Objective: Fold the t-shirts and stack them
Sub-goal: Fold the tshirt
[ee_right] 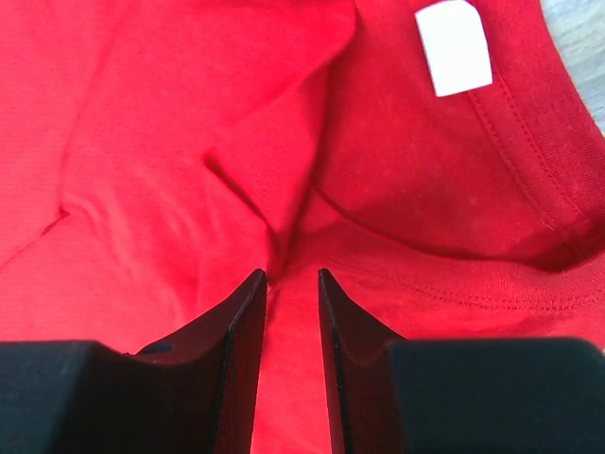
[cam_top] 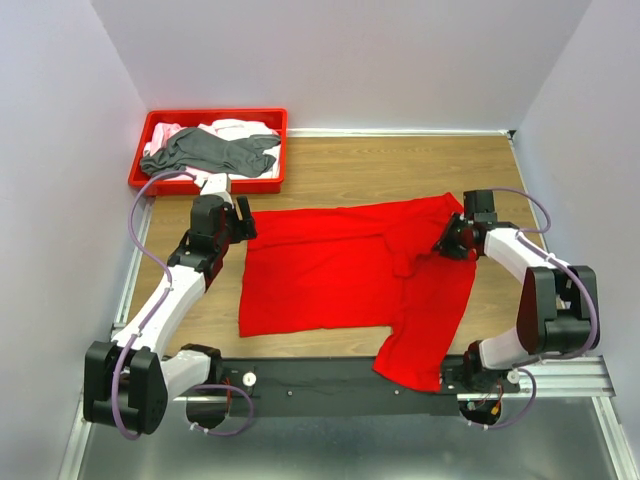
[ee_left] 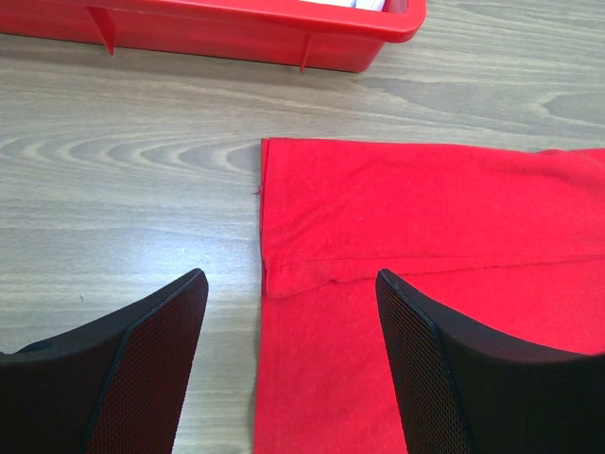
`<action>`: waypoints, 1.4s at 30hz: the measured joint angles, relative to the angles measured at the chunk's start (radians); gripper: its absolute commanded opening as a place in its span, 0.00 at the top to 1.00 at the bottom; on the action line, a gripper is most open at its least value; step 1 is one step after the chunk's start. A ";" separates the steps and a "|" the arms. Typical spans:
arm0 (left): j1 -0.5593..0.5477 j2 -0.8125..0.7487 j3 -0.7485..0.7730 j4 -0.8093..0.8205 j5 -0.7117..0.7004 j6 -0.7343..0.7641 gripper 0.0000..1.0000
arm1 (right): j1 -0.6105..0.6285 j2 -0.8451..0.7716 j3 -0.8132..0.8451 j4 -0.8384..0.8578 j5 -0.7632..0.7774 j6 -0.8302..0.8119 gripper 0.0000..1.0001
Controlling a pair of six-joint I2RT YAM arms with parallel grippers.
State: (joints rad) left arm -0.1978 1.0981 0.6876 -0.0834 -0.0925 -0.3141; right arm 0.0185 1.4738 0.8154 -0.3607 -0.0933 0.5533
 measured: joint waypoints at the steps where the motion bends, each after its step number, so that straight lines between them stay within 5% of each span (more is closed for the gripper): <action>1: 0.000 0.000 0.000 0.000 0.000 0.000 0.20 | 0.000 0.010 -0.002 0.001 -0.002 0.002 0.65; 15: 0.000 0.000 0.000 0.000 0.000 0.000 0.20 | 0.000 0.060 -0.016 0.046 -0.059 0.019 0.72; 25: -0.001 0.000 0.000 0.000 0.000 0.002 0.20 | 0.000 0.055 -0.019 0.057 -0.065 0.026 0.99; 42: -0.001 -0.007 0.000 -0.001 -0.001 0.004 0.20 | 0.000 -0.191 -0.098 -0.158 0.138 0.026 0.99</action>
State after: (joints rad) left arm -0.1986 1.0912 0.6876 -0.0841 -0.0933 -0.3099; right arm 0.0185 1.2827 0.7170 -0.5186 0.0444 0.5797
